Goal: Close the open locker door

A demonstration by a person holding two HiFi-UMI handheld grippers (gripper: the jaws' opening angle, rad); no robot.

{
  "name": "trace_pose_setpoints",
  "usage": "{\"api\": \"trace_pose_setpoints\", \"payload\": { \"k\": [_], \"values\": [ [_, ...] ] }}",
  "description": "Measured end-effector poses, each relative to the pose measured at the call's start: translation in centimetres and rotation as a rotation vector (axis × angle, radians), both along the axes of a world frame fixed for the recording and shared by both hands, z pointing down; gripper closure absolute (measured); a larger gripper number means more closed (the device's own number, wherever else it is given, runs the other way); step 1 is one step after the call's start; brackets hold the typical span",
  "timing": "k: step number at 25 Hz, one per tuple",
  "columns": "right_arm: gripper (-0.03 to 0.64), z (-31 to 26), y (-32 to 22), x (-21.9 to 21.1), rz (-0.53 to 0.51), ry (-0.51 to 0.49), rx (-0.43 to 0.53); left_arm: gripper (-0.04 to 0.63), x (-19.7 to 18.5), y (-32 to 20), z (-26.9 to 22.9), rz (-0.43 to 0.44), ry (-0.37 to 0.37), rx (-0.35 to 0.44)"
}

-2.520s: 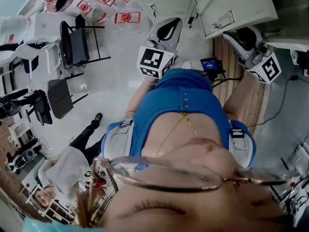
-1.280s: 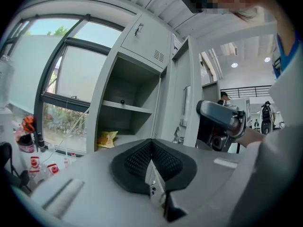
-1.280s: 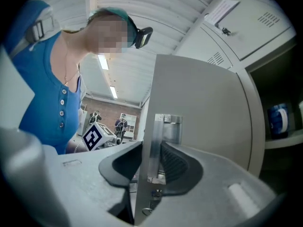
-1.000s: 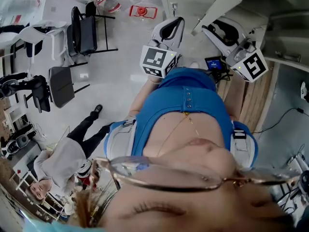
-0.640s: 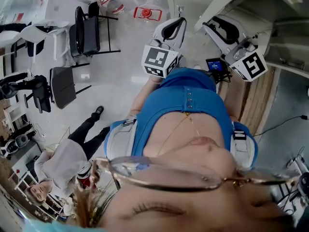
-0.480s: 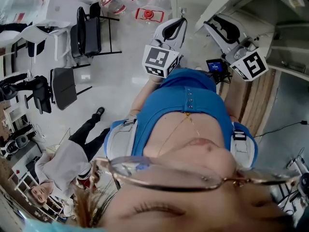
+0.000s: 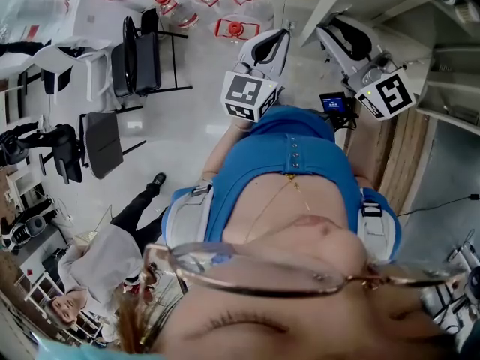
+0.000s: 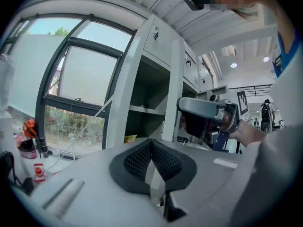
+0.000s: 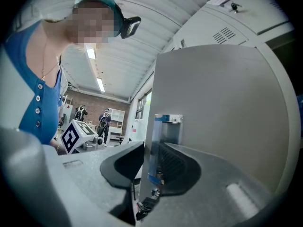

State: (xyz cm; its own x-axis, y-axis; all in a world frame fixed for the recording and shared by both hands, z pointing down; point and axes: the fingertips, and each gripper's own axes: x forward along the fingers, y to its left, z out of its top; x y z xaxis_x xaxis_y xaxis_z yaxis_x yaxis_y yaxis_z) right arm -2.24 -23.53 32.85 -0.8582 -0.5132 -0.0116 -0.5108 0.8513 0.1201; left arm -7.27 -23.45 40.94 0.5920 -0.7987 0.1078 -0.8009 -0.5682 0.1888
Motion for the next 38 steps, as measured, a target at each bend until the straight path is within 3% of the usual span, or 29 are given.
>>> {"api": "trace_pose_setpoints", "payload": {
  "k": [17,28,38],
  "values": [
    [0.554,0.4,-5.6,-2.4,0.110,-0.024,-0.041,0.595,-3.7,-2.3,0.5,0.001,-0.011,0.001],
    [0.561,0.3,-7.8,-3.2,0.195,-0.055,-0.116,0.595,-5.8,-2.0,0.7,-0.023,-0.008,-0.007],
    [0.565,0.2,-9.6,-3.4,0.283,-0.043,-0.120,0.595,-7.1,-0.9,0.8,-0.046,-0.007,-0.014]
  ]
}}
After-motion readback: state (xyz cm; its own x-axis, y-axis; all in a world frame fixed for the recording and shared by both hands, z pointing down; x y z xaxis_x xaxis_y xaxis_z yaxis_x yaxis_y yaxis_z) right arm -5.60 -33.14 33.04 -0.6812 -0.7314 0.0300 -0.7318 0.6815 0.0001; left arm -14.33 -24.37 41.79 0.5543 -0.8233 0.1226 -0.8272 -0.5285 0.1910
